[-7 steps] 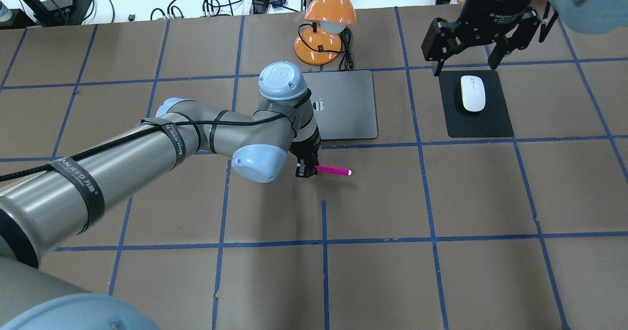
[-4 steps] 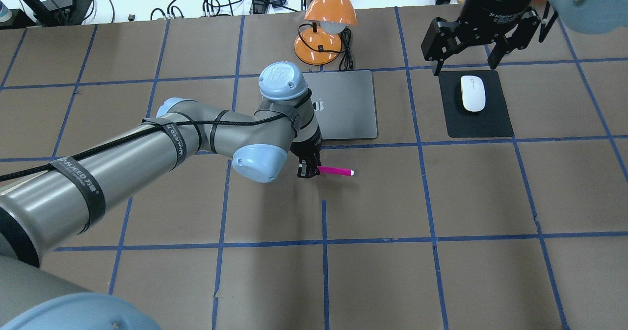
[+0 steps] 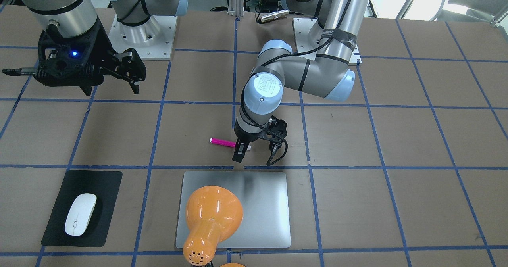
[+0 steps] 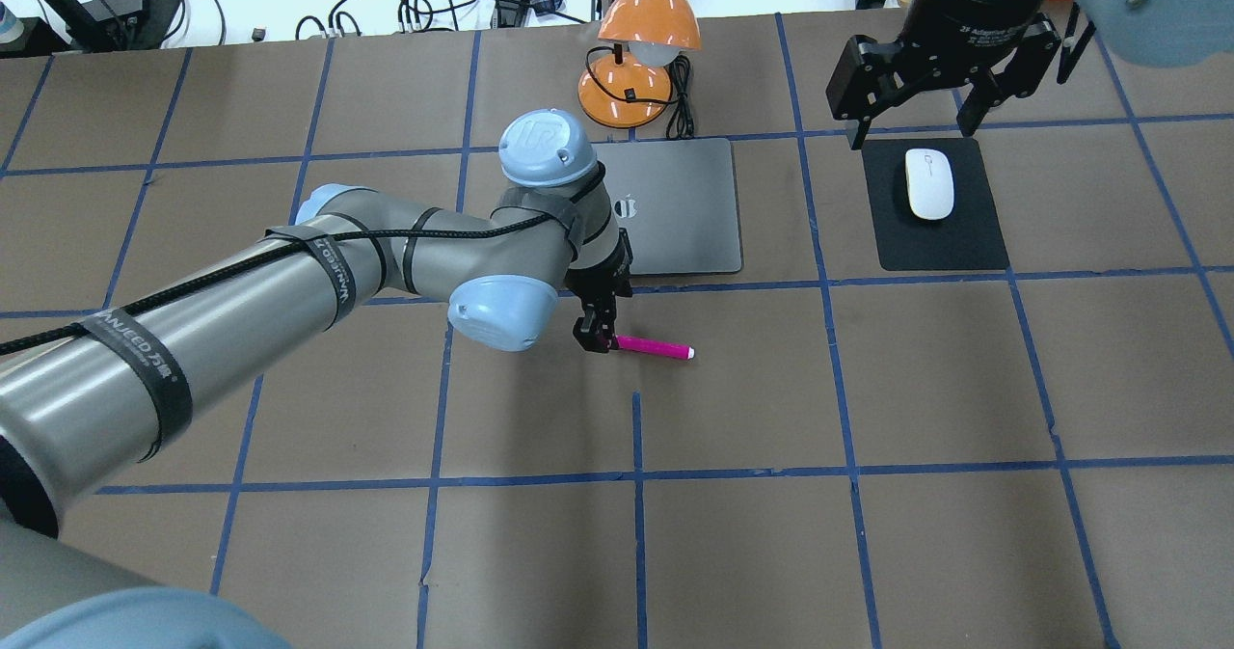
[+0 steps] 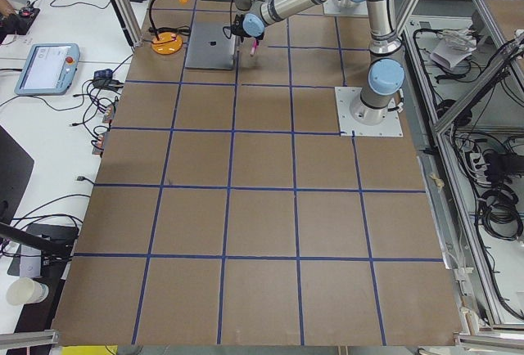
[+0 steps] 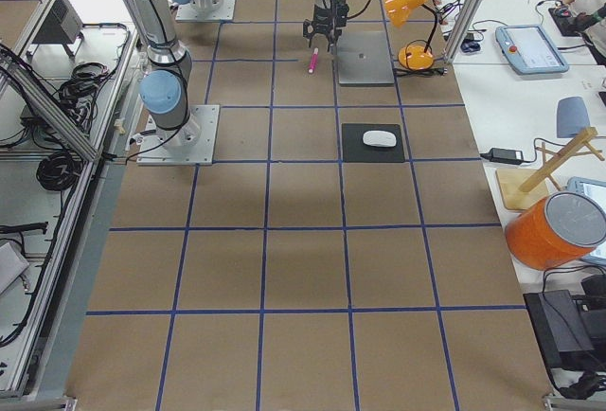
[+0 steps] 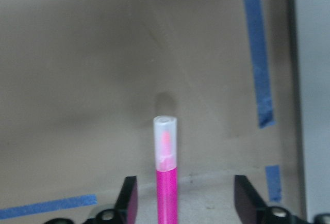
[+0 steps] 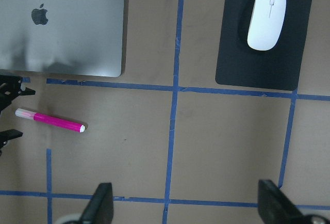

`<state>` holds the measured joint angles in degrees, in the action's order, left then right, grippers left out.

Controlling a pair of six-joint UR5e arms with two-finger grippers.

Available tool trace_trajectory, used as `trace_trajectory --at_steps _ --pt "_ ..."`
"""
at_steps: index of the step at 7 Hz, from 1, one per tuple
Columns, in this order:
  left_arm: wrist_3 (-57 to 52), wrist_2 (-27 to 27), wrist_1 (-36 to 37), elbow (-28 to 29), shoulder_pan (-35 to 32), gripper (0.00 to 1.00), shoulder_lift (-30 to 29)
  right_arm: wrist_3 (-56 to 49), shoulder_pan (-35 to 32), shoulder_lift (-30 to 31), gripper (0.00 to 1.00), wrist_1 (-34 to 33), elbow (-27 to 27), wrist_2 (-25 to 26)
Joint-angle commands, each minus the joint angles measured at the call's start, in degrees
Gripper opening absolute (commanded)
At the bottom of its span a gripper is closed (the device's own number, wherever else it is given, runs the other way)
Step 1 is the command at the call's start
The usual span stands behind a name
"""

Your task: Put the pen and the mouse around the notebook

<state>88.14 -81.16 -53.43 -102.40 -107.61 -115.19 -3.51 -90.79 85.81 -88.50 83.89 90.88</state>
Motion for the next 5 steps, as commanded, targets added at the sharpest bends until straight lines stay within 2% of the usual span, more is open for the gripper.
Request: trace_trajectory --at_steps 1,2,3,5 --pt "-16.11 2.65 -0.97 0.27 5.45 1.00 2.41 0.08 0.00 0.06 1.00 0.00 -0.04 0.00" --pt "-27.38 2.94 -2.02 1.23 7.57 1.00 3.82 -0.01 0.00 -0.03 1.00 0.00 -0.04 0.00" --pt "-33.59 2.94 -5.68 2.90 9.59 1.00 5.75 0.08 0.00 0.32 1.00 0.00 -0.04 0.26" --pt "-52.70 2.59 -21.98 9.81 15.20 1.00 9.09 0.08 0.09 -0.03 1.00 -0.09 0.22 0.17"
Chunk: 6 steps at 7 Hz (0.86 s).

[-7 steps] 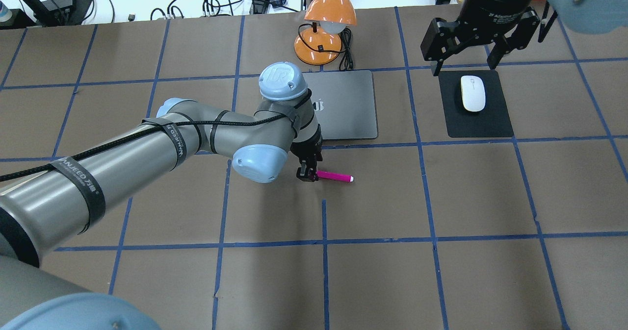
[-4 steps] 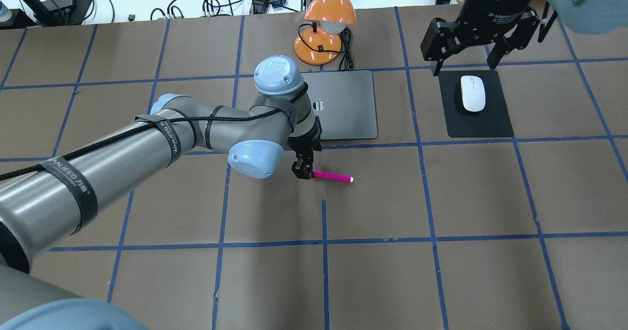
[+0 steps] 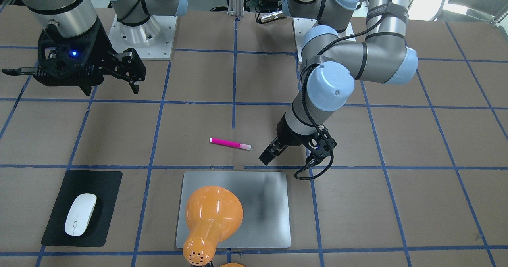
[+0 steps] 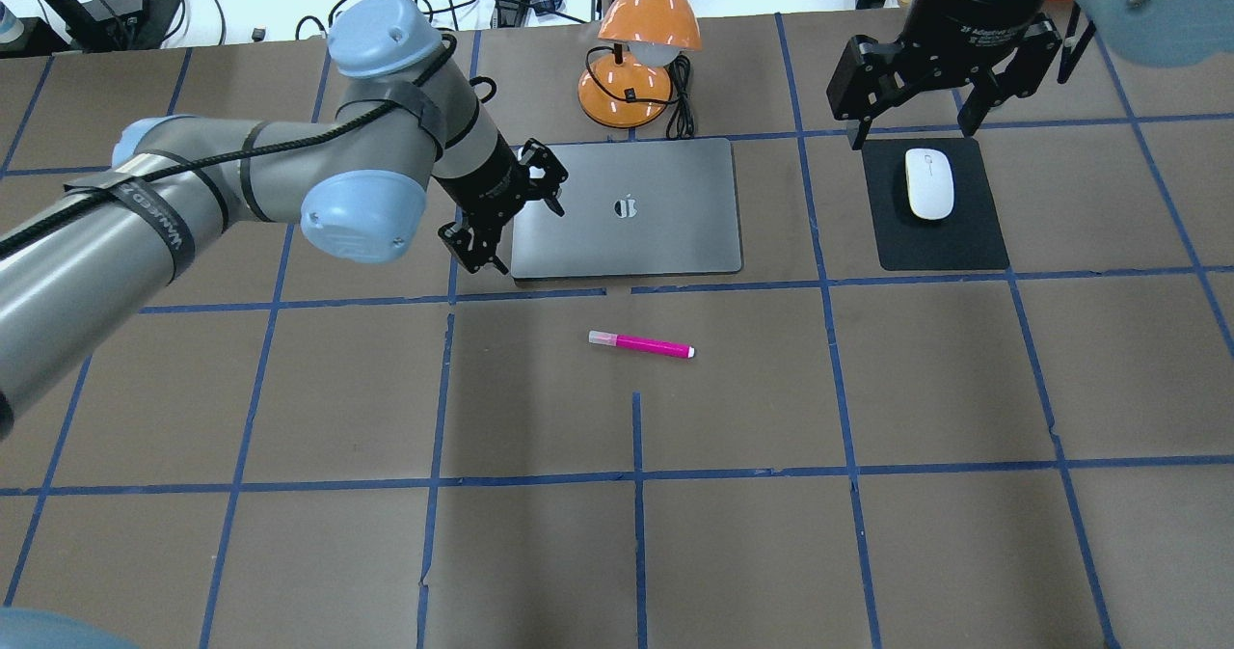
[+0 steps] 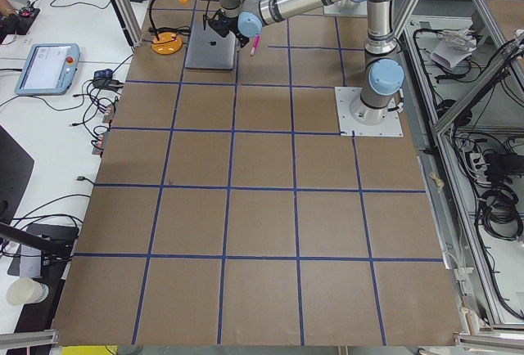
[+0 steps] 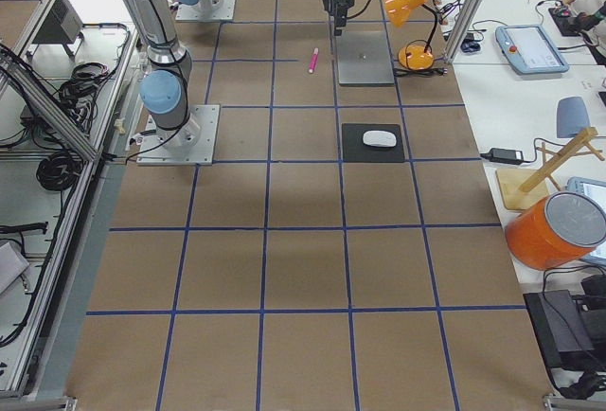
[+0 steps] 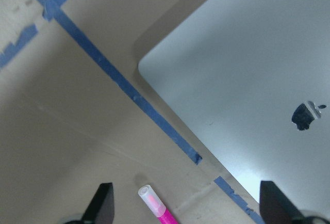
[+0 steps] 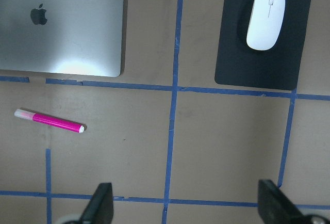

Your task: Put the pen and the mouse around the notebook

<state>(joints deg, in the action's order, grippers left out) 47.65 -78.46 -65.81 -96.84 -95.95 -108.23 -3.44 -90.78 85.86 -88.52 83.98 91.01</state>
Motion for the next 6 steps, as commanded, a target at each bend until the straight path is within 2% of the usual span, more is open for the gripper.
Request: trace_trajectory --at_steps 1,2,3,4,6 --pt "-18.50 -0.72 -17.17 8.03 6.36 1.00 3.19 0.01 0.08 0.10 1.00 -0.07 0.13 -0.13" --pt "-26.91 -5.42 -21.95 10.42 8.05 1.00 4.25 0.01 0.08 0.01 1.00 0.02 0.13 -0.13" --pt "-36.13 -11.21 -23.82 10.88 8.41 1.00 5.22 0.01 0.08 0.10 1.00 0.02 0.13 -0.13" --pt "-45.19 -13.97 -24.62 10.79 8.59 1.00 6.44 0.01 0.08 0.10 1.00 0.02 0.13 -0.05" --pt "-54.21 -13.91 -25.94 10.79 8.59 1.00 9.60 0.01 0.08 0.01 1.00 0.02 0.13 -0.04"
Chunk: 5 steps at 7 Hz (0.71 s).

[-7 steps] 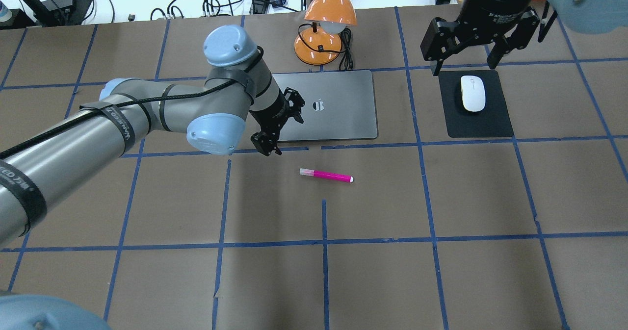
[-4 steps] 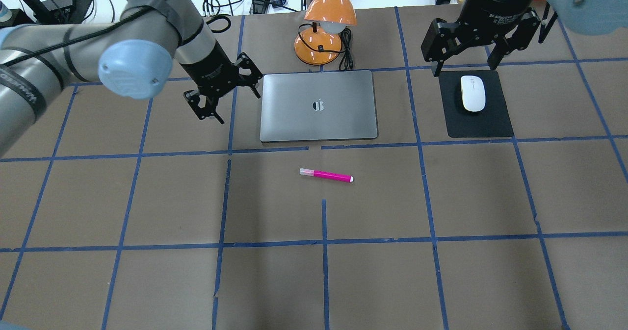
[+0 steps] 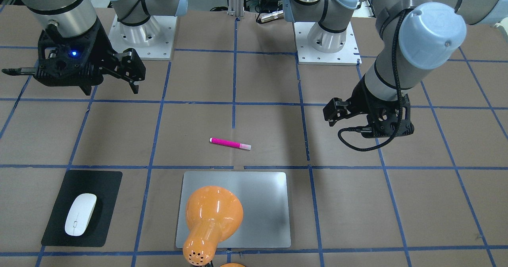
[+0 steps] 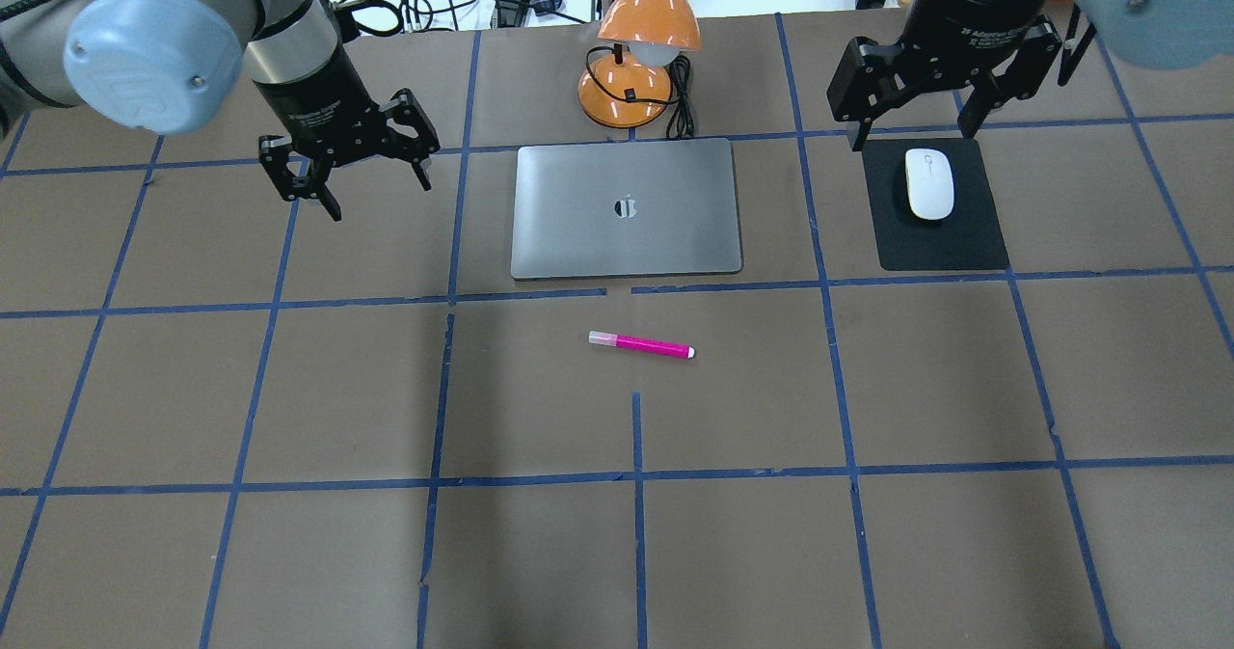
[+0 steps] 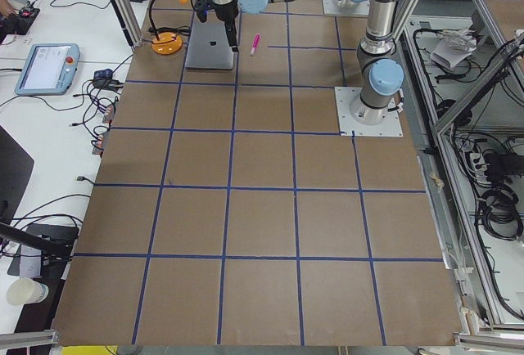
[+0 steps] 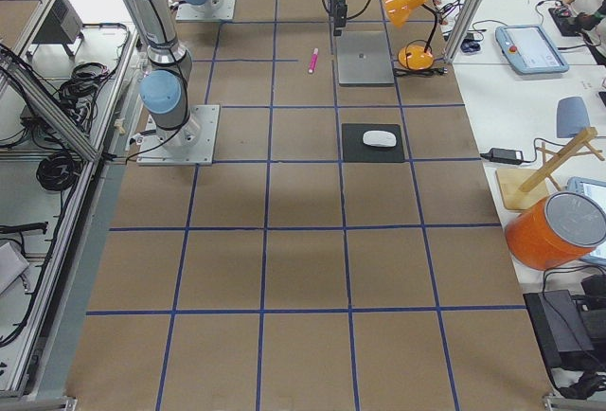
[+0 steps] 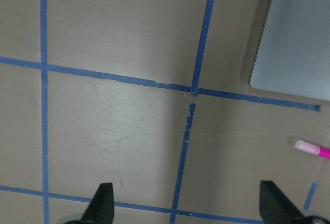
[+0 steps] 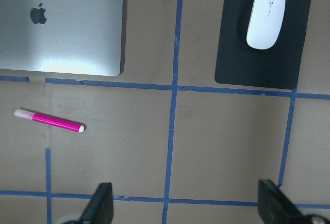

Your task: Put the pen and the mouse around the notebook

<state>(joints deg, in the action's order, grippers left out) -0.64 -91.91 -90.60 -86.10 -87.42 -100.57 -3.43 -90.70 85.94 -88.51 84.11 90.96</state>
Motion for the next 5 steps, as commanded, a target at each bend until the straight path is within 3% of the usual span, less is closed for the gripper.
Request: trace_trajectory --at_steps 1,5 --pt "-6.21 -0.38 -2.47 0.05 0.06 1.00 3.17 0.00 0.00 -0.07 1.00 0.00 0.00 0.01" --pt "-6.57 0.32 -4.41 -1.35 -0.12 1.00 8.01 0.00 0.00 -0.15 1.00 0.00 0.09 0.10"
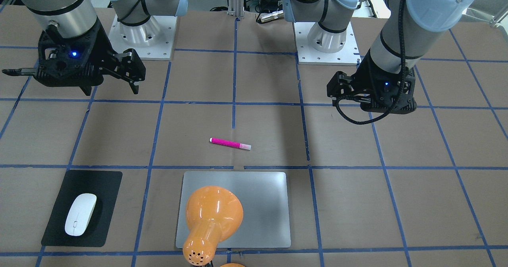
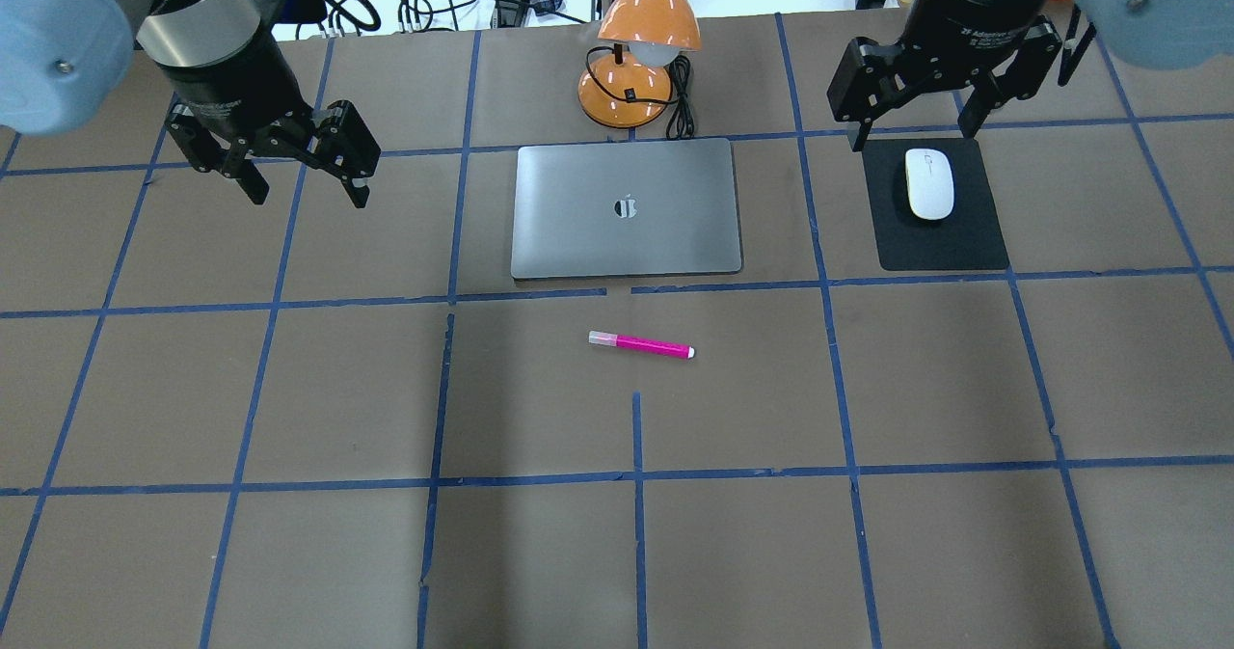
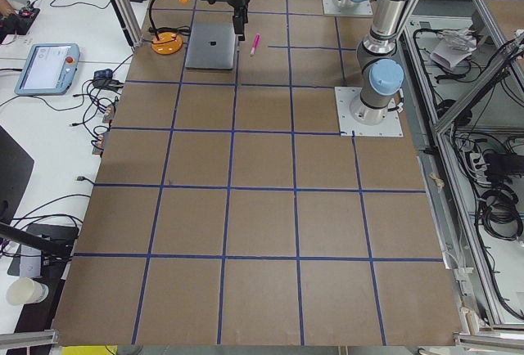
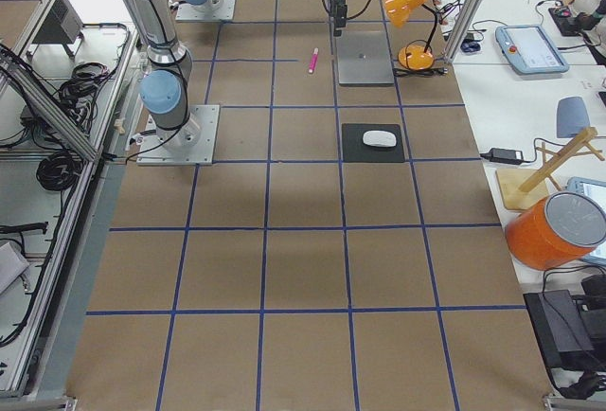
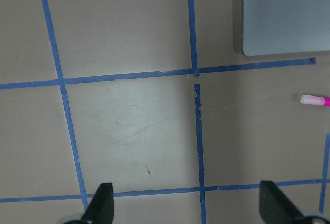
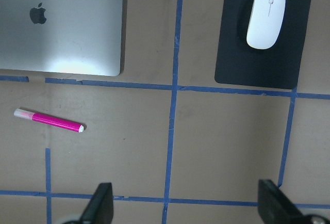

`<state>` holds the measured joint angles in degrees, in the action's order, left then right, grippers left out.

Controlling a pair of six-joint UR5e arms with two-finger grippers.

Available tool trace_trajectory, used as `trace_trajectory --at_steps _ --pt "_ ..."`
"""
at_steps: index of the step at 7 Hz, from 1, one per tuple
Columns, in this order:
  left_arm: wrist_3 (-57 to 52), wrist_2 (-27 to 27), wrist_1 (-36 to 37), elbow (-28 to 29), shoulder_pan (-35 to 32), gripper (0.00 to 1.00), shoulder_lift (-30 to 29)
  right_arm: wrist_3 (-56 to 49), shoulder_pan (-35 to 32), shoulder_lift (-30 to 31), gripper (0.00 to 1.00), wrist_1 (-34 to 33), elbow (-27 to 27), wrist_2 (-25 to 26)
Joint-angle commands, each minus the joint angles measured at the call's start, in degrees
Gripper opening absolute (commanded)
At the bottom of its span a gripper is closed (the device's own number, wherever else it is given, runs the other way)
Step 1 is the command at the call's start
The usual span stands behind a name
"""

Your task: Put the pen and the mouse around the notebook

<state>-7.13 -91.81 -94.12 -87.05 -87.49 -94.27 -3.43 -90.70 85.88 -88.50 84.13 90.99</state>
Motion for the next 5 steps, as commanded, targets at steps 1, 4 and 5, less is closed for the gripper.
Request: trace_trajectory --at_steps 1,4,5 --pt "0.01 2.05 -1.07 -0.49 -0.05 1.00 2.25 0.00 0.00 -0.01 1.00 0.00 -0.02 -0.02" --pt "0.01 1.63 -0.98 -2.24 -0.05 1.00 3.22 0.09 0.00 -0.01 1.00 0.00 0.06 0.07" --pt "0.01 1.72 -0.98 -2.33 -0.05 1.00 3.48 0.09 0.00 -0.10 1.00 0.00 0.06 0.07"
